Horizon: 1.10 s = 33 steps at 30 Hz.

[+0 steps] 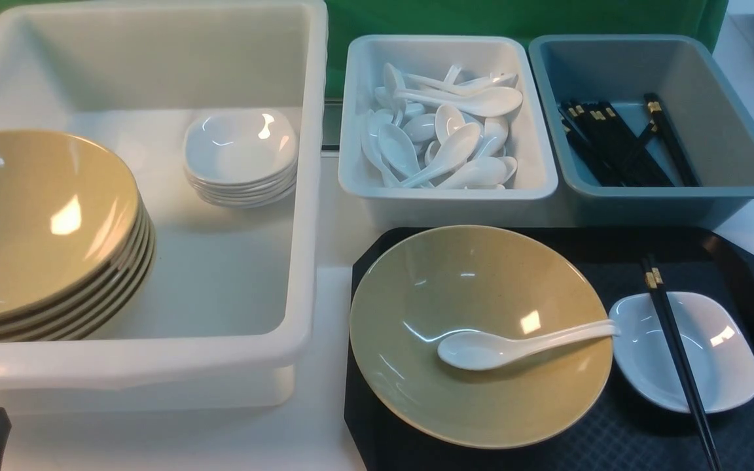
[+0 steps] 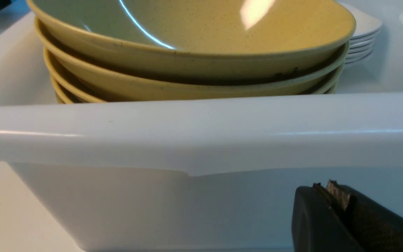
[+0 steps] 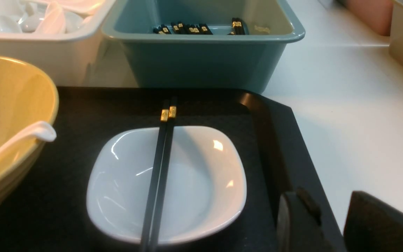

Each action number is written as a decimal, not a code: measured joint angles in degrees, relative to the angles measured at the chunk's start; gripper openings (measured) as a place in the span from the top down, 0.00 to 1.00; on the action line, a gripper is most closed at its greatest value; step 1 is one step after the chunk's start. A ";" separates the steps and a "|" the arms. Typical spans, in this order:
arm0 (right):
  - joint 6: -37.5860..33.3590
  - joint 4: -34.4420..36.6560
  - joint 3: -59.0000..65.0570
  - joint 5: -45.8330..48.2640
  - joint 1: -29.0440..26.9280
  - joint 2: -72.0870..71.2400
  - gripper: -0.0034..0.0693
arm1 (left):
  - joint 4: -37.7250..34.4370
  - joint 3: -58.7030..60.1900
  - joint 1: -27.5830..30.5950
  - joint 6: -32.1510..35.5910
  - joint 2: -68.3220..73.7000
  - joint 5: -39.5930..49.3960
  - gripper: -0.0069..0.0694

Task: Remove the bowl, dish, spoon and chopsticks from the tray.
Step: Use the right arm to grab the chopsticks

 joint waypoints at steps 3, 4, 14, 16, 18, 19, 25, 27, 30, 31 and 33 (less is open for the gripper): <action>0.00 0.00 0.00 0.00 0.00 0.00 0.63 | 0.00 0.00 0.00 0.00 0.00 0.00 0.92; 0.00 0.00 0.00 0.00 0.00 0.00 0.63 | 0.00 0.00 0.00 0.00 0.00 0.00 0.92; 0.58 0.00 0.00 0.00 0.00 0.00 0.63 | 0.30 0.00 0.00 0.00 0.00 0.00 0.92; 1.12 0.00 0.00 -0.05 0.00 0.00 0.63 | 0.48 0.00 0.00 0.00 0.00 0.00 0.92; 1.49 0.00 0.00 -0.05 0.00 0.00 0.63 | 1.39 0.00 0.00 0.00 0.00 -0.06 0.92; 1.60 0.00 0.00 -0.05 0.00 0.00 0.63 | 1.76 0.00 0.00 0.00 0.00 -0.27 0.92; 3.40 0.00 0.00 -0.05 0.00 0.00 0.63 | -2.81 0.00 0.00 -3.03 0.00 -3.91 0.92; 6.21 0.30 0.00 -0.24 0.00 0.00 0.63 | -9.50 0.00 0.00 -7.15 0.00 -5.82 0.92; 13.28 2.25 0.04 -0.45 0.00 0.00 0.63 | -21.52 0.00 0.00 -14.75 0.00 -7.36 0.92; 20.16 4.31 0.04 -0.78 0.00 0.00 0.63 | -31.85 0.00 0.00 -21.25 0.00 -7.97 0.92; 32.36 6.92 0.04 -1.29 0.00 0.00 0.63 | -42.55 0.00 0.00 -27.50 0.00 -8.50 0.92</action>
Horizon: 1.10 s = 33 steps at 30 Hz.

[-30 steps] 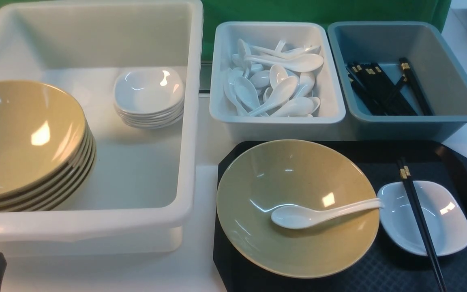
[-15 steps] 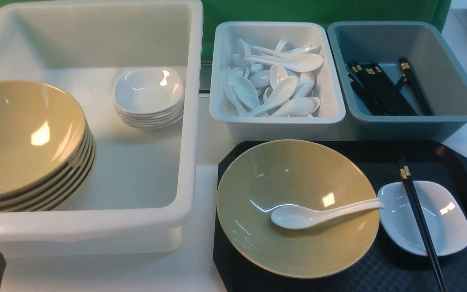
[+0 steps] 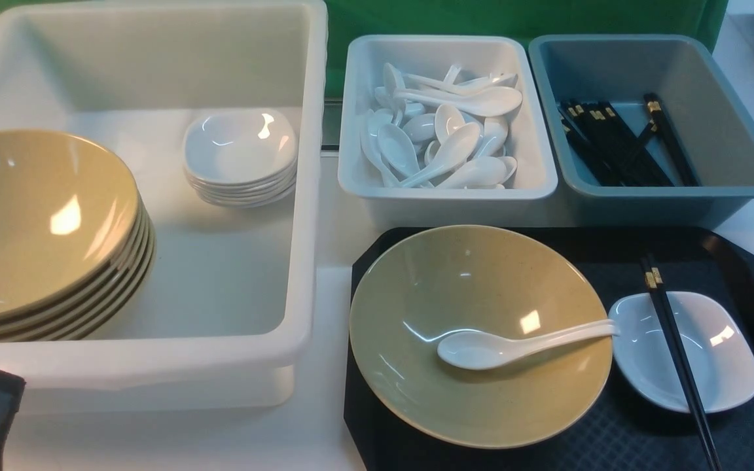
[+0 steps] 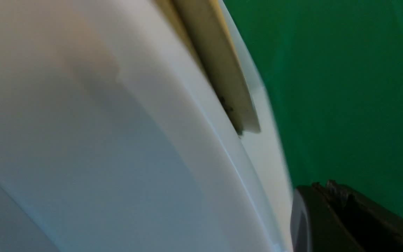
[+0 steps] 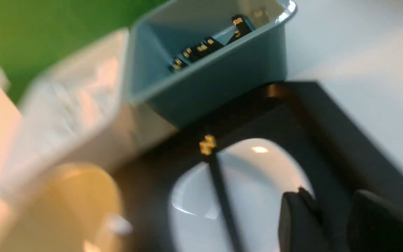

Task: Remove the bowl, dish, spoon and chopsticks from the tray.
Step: Use the right arm to grab the chopsticks

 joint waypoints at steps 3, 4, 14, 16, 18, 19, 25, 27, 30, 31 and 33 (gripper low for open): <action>16.19 1.51 0.00 -1.12 0.00 0.00 0.63 | -9.35 0.00 0.00 -4.15 0.00 -0.80 0.92; 20.38 1.76 0.00 -1.63 0.00 0.00 0.63 | -10.23 0.00 0.00 -4.38 0.00 -0.92 0.92; 16.22 2.15 0.00 -2.63 0.81 0.00 0.63 | -10.61 -3.42 0.00 8.30 0.00 1.83 0.92; 11.04 2.20 -0.17 -3.17 1.94 0.00 0.63 | -8.45 -7.38 0.00 17.11 0.00 2.35 0.92; 5.15 2.27 -1.63 -1.86 3.35 0.00 0.63 | -5.21 -12.55 0.00 27.72 0.11 3.38 0.92; 4.49 2.27 -1.94 -1.86 3.54 0.00 0.63 | -4.80 -13.14 0.00 28.83 0.18 3.57 0.92; -16.92 2.34 -17.09 3.19 7.58 11.96 0.82 | 8.55 -28.72 0.00 44.98 13.53 13.79 0.92; -27.07 2.34 -24.92 8.19 8.02 20.53 0.90 | 14.66 -35.07 0.00 44.62 21.54 20.99 0.92; -38.79 2.34 -36.92 18.48 8.08 33.29 0.91 | 20.16 -42.49 0.00 42.59 32.84 32.82 0.92; -40.14 2.34 -37.63 20.04 8.08 34.06 0.91 | 20.62 -43.36 0.00 42.59 33.51 33.53 0.92; -45.34 2.29 -45.52 29.05 8.26 42.71 0.91 | 22.26 -47.56 -0.34 43.46 41.18 40.46 0.92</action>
